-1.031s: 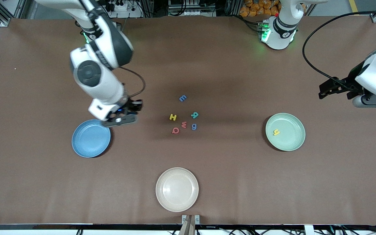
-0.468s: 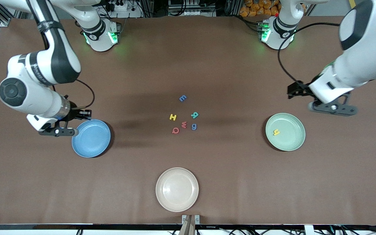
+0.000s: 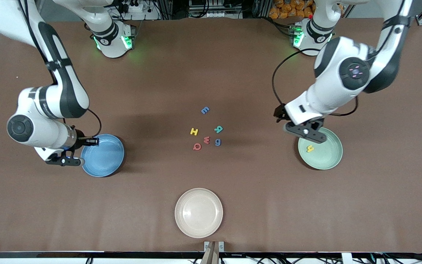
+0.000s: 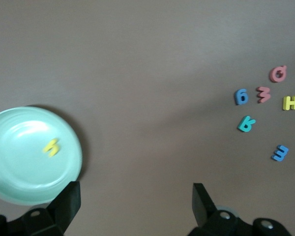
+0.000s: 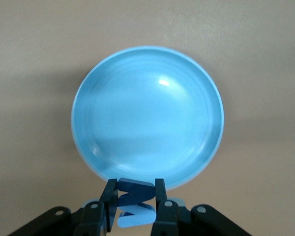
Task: Sort uppercase to blue plate, lowercase to green plate
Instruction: 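Open the right gripper over the blue plate while the left gripper returns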
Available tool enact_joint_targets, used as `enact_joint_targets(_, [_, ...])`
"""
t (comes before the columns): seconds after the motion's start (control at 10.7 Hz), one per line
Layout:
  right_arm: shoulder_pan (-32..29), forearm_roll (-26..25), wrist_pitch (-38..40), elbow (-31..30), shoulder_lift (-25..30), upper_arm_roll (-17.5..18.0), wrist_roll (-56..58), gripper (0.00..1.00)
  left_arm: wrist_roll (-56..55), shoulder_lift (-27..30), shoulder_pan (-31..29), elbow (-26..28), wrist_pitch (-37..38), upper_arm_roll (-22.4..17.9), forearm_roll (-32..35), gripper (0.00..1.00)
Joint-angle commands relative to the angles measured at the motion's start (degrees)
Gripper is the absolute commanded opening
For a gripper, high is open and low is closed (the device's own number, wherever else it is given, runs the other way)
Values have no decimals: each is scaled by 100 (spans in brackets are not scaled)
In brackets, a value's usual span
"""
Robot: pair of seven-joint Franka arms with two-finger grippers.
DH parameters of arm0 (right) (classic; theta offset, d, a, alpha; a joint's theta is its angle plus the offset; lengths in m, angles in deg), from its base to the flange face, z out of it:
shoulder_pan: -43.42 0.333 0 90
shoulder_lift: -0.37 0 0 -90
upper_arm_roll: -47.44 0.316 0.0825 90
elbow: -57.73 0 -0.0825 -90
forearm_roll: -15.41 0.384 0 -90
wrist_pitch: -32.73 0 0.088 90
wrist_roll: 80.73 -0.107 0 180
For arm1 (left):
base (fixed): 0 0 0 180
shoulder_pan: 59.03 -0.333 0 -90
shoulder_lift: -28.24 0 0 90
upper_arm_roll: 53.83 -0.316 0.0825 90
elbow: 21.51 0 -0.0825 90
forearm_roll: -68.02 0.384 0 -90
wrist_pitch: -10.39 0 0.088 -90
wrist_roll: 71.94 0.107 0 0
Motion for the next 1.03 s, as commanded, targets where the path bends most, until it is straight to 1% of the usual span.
enact_joint_targets(0.0, [-98,116,-622,88,-499,-38,96,0,96,-319,192,102,-508,231,-14,100])
enact_joint_targets(0.09, [-98,107,-695,106,-579,-38,96,19,70,-486,271,93,-745,311,12,100])
enact_joint_targets(0.19, [-106,116,-704,123,-580,-38,87,66,70,-662,429,67,-948,329,21,100])
enact_joint_targets(0.28, [-98,116,-652,123,-519,-38,87,100,35,-812,552,49,-1098,320,21,100])
enact_joint_targets(0.37, [-115,116,-617,132,-353,-47,79,100,35,-944,579,23,-1221,329,30,100])
enact_joint_targets(0.56, [-141,125,-494,132,191,-39,79,100,-35,-1199,746,-39,-1537,329,74,100])
enact_joint_targets(0.66, [-168,125,-337,141,472,-38,87,100,-262,-1304,825,-83,-1608,329,74,100])
enact_joint_targets(0.75, [-238,125,-187,141,771,-47,96,100,-647,-1375,922,-109,-1722,329,39,100])
enact_joint_targets(0.84, [-256,125,-3,141,1026,-39,96,100,-1356,-1419,1044,-118,-1827,320,47,100])
enact_joint_targets(0.94, [-256,125,164,167,1264,-38,96,100,-2007,-1515,1167,-266,-1855,320,56,100])
